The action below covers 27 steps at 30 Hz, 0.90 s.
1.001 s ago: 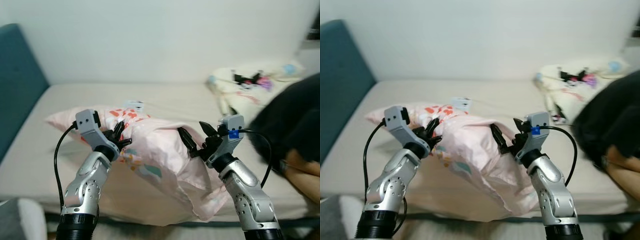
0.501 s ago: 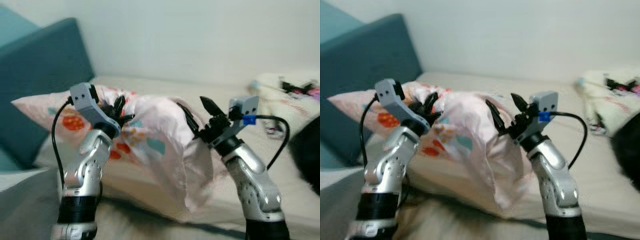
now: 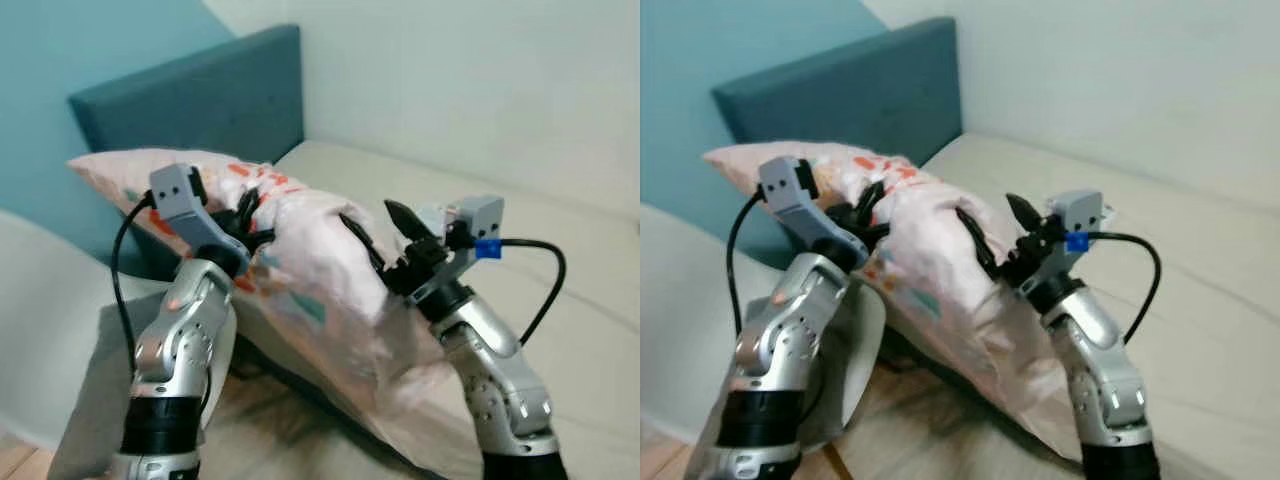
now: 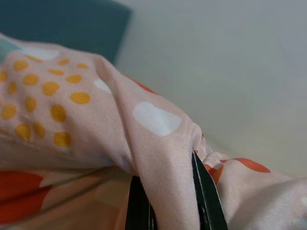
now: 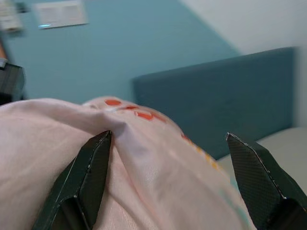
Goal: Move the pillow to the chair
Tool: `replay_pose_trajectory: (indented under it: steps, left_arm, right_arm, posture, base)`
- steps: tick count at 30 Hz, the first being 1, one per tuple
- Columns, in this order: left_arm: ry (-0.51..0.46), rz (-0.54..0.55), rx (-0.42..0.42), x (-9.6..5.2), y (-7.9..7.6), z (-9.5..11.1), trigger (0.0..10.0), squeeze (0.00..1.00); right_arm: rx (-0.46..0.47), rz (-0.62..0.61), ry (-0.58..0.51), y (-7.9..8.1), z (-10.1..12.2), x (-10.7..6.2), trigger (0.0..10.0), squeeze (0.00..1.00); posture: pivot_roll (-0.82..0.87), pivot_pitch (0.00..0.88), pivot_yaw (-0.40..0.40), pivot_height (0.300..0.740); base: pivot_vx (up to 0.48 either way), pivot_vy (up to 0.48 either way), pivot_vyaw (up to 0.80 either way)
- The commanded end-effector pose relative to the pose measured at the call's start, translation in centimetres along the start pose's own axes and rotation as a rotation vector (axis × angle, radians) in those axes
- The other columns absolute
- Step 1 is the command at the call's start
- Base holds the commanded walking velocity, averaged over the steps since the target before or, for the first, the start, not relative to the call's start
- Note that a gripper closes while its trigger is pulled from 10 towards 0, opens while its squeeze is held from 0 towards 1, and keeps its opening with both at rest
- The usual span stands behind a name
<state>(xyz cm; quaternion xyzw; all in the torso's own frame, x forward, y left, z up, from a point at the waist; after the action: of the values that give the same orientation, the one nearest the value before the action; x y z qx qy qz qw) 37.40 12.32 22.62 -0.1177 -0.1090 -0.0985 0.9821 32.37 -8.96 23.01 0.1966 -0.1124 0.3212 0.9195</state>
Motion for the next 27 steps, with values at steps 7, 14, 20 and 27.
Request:
replay_pose_trajectory:
  steps: [7, 14, 20, 27]
  left_arm:
    - [-0.117, 0.004, 0.064, 0.0, 0.1, 3.2, 10.0, 0.0]
    - [-0.149, 0.087, 0.153, 0.0, 1.2, 4.3, 10.0, 0.0]
    - [-0.144, 0.15, 0.212, -0.2, 2.4, 4.5, 10.0, 0.0]
    - [-0.125, 0.19, 0.239, -0.2, 3.1, 4.1, 10.0, 0.0]
  right_arm:
    - [-0.008, 0.004, 0.005, -0.1, 0.3, -0.2, 10.0, 0.0]
    - [-0.009, 0.005, 0.005, -0.1, 0.4, -0.1, 10.0, 0.0]
    - [-0.009, 0.004, 0.008, -0.2, 0.4, -0.1, 10.0, 0.0]
    - [-0.006, 0.004, 0.014, -0.2, 0.2, -0.1, 10.0, 0.0]
  posture:
    - [-0.07, 0.014, 0.015, 0.74]
    - [-0.07, 0.017, 0.012, 0.74]
    - [-0.07, 0.02, 0.01, 0.74]
    - [-0.07, 0.021, 0.01, 0.74]
  base:
    - [0.0, 0.0, 0.8]
    - [0.0, 0.0, 0.8]
    - [0.0, 0.0, 0.8]
    - [0.0, 0.0, 0.8]
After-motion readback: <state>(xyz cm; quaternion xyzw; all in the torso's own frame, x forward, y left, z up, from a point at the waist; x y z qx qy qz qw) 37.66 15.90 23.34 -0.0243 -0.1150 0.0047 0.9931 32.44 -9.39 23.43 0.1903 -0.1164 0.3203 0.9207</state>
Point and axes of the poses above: a point about 5 cm out from each wrist's last joint towards the gripper, its own x axis pointing out of the wrist towards the gripper, its own z axis along the axis of the wrist's last joint, y = z × x, the point moved 5 cm from there along x, pointing out of the wrist towards the gripper, and after that the axes turned 13 degrees about x, right-handed, at the moved point
